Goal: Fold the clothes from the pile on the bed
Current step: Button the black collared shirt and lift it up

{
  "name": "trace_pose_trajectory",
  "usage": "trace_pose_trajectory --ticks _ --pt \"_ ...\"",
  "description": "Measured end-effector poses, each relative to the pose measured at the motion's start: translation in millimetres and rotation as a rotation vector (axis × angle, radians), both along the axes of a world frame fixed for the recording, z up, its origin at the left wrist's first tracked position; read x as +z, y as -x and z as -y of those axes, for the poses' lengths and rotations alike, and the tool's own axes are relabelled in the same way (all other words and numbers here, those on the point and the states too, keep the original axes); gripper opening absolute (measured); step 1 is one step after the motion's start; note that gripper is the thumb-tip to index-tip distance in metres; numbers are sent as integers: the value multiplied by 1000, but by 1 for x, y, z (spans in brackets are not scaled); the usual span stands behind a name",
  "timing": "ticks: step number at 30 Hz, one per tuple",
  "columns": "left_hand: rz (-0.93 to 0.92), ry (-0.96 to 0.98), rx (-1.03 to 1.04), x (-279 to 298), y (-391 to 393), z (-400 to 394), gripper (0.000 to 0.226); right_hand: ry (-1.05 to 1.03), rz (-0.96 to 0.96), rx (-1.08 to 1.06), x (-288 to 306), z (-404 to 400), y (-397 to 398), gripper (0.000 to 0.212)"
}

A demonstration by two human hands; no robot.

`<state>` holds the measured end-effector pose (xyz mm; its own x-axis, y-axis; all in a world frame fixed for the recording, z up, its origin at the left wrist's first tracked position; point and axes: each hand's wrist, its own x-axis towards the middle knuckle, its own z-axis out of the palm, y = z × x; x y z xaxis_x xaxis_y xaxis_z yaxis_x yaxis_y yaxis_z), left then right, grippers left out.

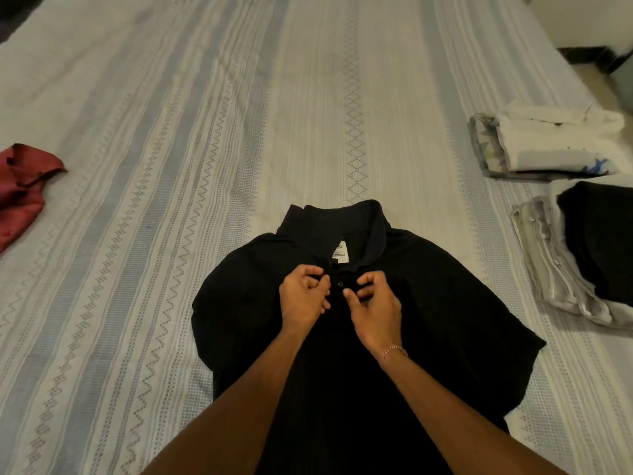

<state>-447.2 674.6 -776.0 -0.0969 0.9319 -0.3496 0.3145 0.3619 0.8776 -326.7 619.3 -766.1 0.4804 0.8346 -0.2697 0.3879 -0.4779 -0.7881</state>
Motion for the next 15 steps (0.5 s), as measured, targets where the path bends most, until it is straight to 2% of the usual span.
trace_pose_trajectory --ticks 2,4,7,12,15 --pt "-132 -96 -57 1 -1 -4 15 -120 277 152 5 -1 -9 36" --pt "-201 -122 -44 0 -4 -7 20 -153 467 279 6 -11 -19 42" --pt "-276 -141 -25 0 -11 -11 23 -100 671 387 3 -29 -32 30" --pt "-378 -214 -64 -1 -13 -18 17 -235 656 514 1 -47 -38 18" --pt "-428 -212 -146 -1 -14 -23 16 -171 679 633 6 -57 -37 22"
